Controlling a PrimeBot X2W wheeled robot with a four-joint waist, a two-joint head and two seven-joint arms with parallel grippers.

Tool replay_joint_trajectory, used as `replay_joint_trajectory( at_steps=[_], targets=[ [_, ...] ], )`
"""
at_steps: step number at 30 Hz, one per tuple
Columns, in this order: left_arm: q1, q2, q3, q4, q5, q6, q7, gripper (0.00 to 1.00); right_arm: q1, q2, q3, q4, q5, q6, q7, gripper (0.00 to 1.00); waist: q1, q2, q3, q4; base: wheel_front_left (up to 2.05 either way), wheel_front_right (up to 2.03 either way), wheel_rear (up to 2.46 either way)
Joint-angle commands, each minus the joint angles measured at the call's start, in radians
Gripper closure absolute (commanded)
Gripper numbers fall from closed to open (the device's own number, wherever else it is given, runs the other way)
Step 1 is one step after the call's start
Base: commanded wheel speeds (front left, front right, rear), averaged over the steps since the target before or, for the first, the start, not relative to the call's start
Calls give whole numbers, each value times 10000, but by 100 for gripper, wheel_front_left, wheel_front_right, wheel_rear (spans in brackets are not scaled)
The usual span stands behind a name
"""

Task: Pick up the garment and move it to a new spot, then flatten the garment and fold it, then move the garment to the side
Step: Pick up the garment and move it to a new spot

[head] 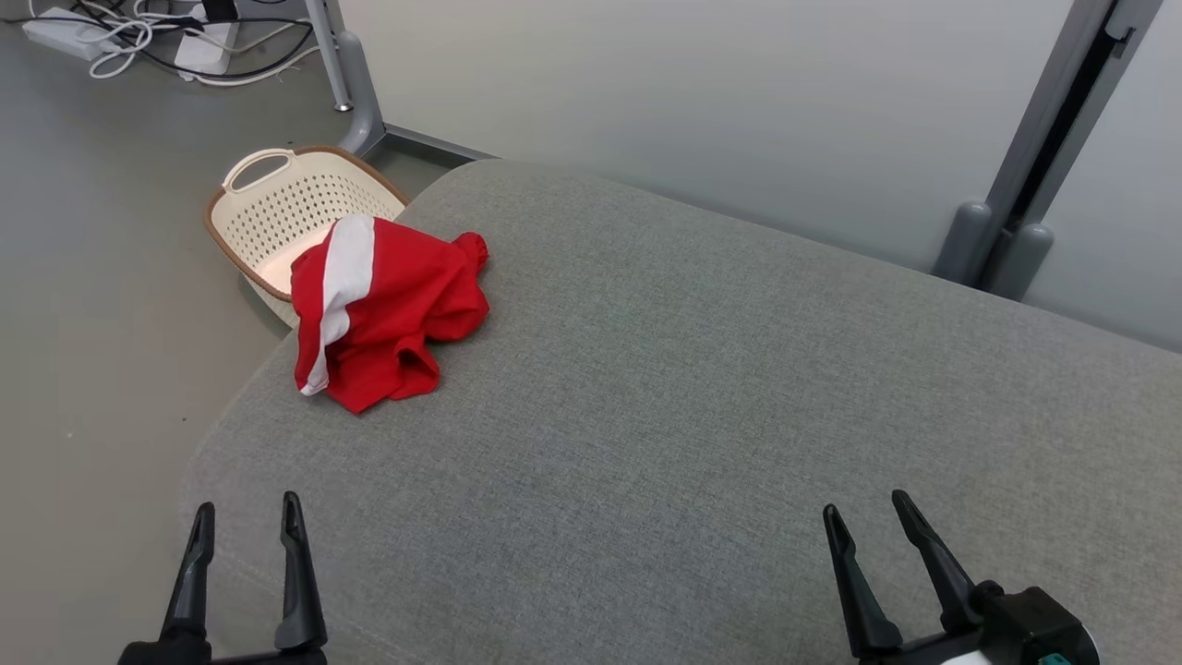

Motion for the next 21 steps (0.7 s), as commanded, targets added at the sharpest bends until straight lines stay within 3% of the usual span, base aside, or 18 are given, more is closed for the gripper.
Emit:
replay_joint_trajectory(
  at_steps=[1,3,9,10,14,21],
  targets=[
    [-189,32,169,-86,-83,53,4,0,-111,-113,15,35,66,-6,-49,0,0,0,89,62,0,0,0],
    [-531,31,364,-95,-7,-85,4,0,-116,-191,15,58,71,-6,-49,0,0,0,160,97,0,0,0],
    [-2681,389,950,596,317,-1231,7,0,-45,-564,-141,-22,-94,-6,-49,0,0,0,797,91,0,0,0],
    [-2681,389,950,596,317,-1231,7,0,-45,-564,-141,-22,-94,-6,-49,0,0,0,797,91,0,0,0],
    [-4857,1077,1036,2358,276,-1819,14,0,23,-899,-487,-216,-287,-6,-49,0,0,0,1353,50,0,0,0],
    [-9051,2256,975,5933,-450,-2272,2549,0,-409,-1883,-834,-691,-616,-8,-49,0,0,0,2907,-466,0,0,0]
  ],
)
